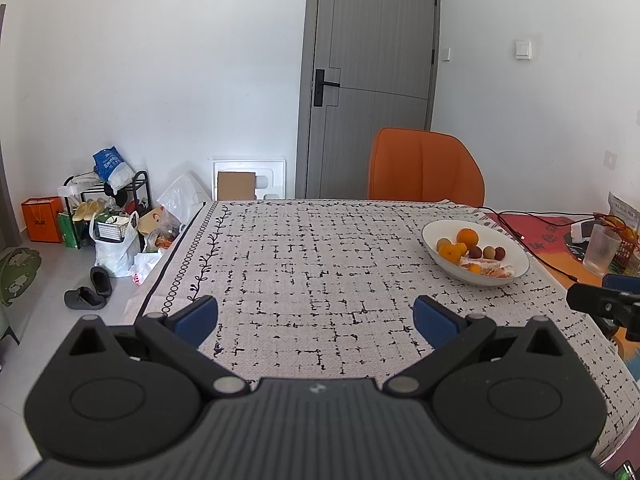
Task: Organize fruits
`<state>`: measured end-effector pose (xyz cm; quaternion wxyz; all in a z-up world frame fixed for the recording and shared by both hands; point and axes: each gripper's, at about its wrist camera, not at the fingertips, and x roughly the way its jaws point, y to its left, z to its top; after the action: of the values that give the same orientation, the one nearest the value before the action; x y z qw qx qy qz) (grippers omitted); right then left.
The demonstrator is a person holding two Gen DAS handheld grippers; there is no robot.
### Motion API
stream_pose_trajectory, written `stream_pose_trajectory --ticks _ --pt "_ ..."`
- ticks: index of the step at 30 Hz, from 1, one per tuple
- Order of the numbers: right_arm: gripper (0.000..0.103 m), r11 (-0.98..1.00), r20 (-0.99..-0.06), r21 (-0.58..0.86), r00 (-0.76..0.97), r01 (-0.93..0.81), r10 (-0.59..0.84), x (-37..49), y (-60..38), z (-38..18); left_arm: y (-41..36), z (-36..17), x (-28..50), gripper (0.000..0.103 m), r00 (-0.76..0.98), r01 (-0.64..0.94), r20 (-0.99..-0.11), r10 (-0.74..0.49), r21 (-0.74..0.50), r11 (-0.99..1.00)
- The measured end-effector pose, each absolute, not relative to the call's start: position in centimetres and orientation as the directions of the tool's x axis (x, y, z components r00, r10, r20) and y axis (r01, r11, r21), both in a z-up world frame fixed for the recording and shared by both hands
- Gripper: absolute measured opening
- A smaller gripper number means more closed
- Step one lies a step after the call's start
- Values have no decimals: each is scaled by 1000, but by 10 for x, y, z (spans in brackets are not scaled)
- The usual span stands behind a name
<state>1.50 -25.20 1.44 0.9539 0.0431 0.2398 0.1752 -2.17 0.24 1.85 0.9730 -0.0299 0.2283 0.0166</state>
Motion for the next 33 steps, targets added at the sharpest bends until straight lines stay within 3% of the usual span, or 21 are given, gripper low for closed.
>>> stream_pose_trajectory --ticks 33 --pt "103 937 -442 166 826 -307 349 16 -252 14 2 20 -23 103 896 -47 -443 19 -52 998"
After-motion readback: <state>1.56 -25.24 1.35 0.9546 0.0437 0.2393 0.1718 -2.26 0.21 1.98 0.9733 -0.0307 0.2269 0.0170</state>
